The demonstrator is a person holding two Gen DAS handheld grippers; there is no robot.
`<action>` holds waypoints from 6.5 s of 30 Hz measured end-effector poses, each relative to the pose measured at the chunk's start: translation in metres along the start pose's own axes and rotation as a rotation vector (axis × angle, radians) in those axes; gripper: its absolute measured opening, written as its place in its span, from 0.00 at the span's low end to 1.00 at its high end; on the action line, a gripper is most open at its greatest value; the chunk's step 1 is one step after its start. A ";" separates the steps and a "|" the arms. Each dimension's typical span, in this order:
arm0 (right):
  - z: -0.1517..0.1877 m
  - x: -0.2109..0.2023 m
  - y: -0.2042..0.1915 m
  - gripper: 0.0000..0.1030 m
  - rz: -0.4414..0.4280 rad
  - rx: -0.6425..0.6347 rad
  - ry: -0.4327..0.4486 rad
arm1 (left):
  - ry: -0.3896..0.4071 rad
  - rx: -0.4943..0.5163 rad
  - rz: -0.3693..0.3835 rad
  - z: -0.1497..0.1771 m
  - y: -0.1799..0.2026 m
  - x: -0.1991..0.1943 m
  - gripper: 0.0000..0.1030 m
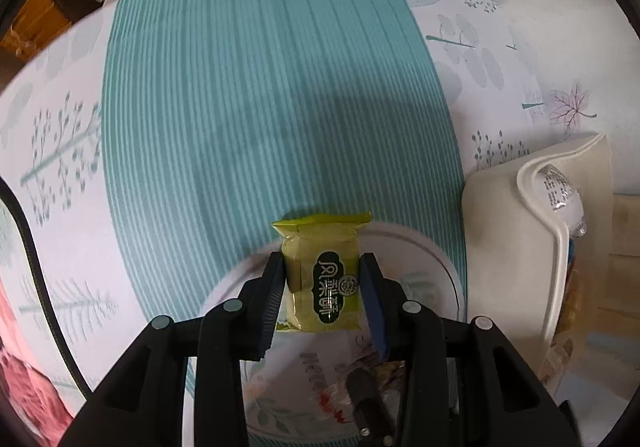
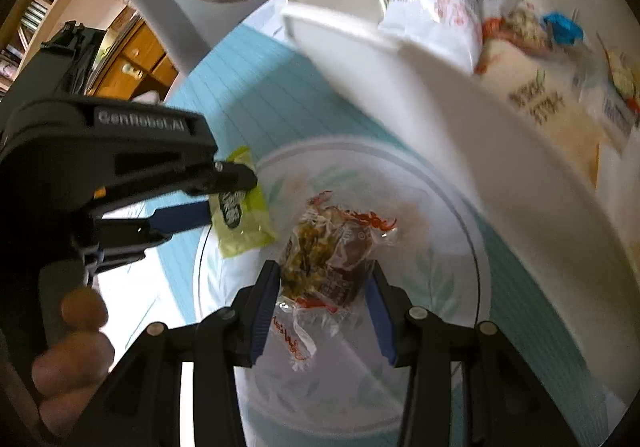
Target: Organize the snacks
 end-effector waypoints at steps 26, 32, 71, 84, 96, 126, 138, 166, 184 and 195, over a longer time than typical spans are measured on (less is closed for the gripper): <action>0.069 -0.107 -0.041 0.42 -0.201 -0.324 -0.037 | 0.139 -0.231 0.046 0.141 -0.066 -0.104 0.35; 0.059 -0.123 -0.021 0.42 -0.184 -0.284 -0.001 | 0.224 -0.272 0.114 0.162 -0.064 -0.123 0.35; -0.121 -0.177 0.152 0.42 -0.179 -0.364 -0.053 | 0.432 -0.130 0.087 0.128 0.220 -0.122 0.35; -0.127 -0.172 0.162 0.53 -0.220 -0.376 -0.079 | 0.390 -0.062 0.031 0.125 0.229 -0.118 0.70; -0.043 -0.212 0.173 0.76 -0.165 -0.262 0.050 | 0.450 -0.016 -0.017 0.239 0.144 -0.154 0.72; 0.092 -0.363 0.150 0.92 -0.139 -0.679 0.065 | 0.599 -0.185 -0.088 0.434 0.122 -0.238 0.79; 0.113 -0.396 0.142 0.95 -0.129 -0.704 0.145 | 0.610 -0.255 -0.164 0.449 0.123 -0.245 0.79; 0.093 -0.364 0.135 0.99 -0.151 -0.683 0.108 | 0.667 -0.261 -0.325 0.415 0.118 -0.248 0.98; 0.073 -0.357 0.139 1.00 -0.162 -0.630 0.113 | 0.679 -0.236 -0.322 0.399 0.125 -0.250 0.99; 0.070 -0.355 0.138 1.00 -0.161 -0.635 0.108 | 0.677 -0.226 -0.323 0.392 0.126 -0.247 0.99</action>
Point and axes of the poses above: each gripper's, at about its wrist camera, not at the fingertips, and x roughly the way its jaws point, y to its right, z to its underside, the point moved 6 cm from there along x, roughly the way its jaws point, and after that the axes turned 3 degrees about -x, right-handed, at the moved point
